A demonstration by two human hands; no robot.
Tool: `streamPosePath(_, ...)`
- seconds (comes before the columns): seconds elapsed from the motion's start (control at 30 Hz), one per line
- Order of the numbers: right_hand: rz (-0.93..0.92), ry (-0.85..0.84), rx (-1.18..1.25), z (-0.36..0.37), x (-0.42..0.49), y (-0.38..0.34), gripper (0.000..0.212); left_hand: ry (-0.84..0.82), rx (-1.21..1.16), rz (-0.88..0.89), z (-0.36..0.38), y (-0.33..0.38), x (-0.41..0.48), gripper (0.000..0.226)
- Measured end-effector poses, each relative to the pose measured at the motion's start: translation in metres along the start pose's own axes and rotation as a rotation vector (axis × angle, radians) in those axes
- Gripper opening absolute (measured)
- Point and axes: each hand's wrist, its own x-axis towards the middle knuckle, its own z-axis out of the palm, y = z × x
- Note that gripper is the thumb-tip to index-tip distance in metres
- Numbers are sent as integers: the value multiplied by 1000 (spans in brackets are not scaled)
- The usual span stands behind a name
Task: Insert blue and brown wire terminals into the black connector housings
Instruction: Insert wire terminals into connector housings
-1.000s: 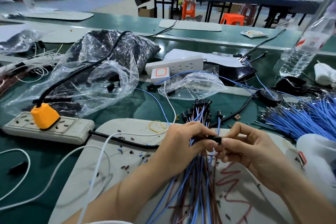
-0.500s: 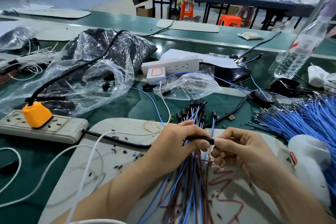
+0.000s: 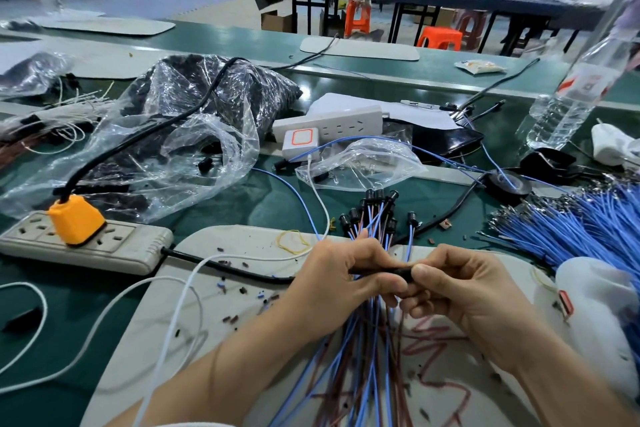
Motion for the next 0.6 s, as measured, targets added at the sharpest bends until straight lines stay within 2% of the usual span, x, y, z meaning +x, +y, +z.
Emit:
streamPosePath(0.07, -28, -31, -2, 0, 0, -1, 20, 0, -80, -29, 1, 1, -2, 10)
streamPosePath(0.17, -55, -16, -7, -1, 1, 0, 44, 4, -183, -74, 3, 3, -1, 8)
streamPosePath(0.2, -62, -19, 2, -1, 1, 0, 43, 23, -190, -79, 3, 4, -1, 12)
streamPosePath(0.33, -33, -56, 133, 4, 1, -3, 6, 81, -101, -50, 2, 9, 3, 8)
streamPosePath(0.47, 43, -92, 271, 3, 0, -2, 2, 118, 106, 54, 0, 10, 3, 15)
streamPosePath(0.5, 63, -115, 295, 3, 0, -1, 10, 111, 117, 69, 0, 10, 3, 17)
streamPosePath(0.6, 95, -137, 325, 2, 0, 1, 56, 78, 125, 78, 1, 10, 2, 23)
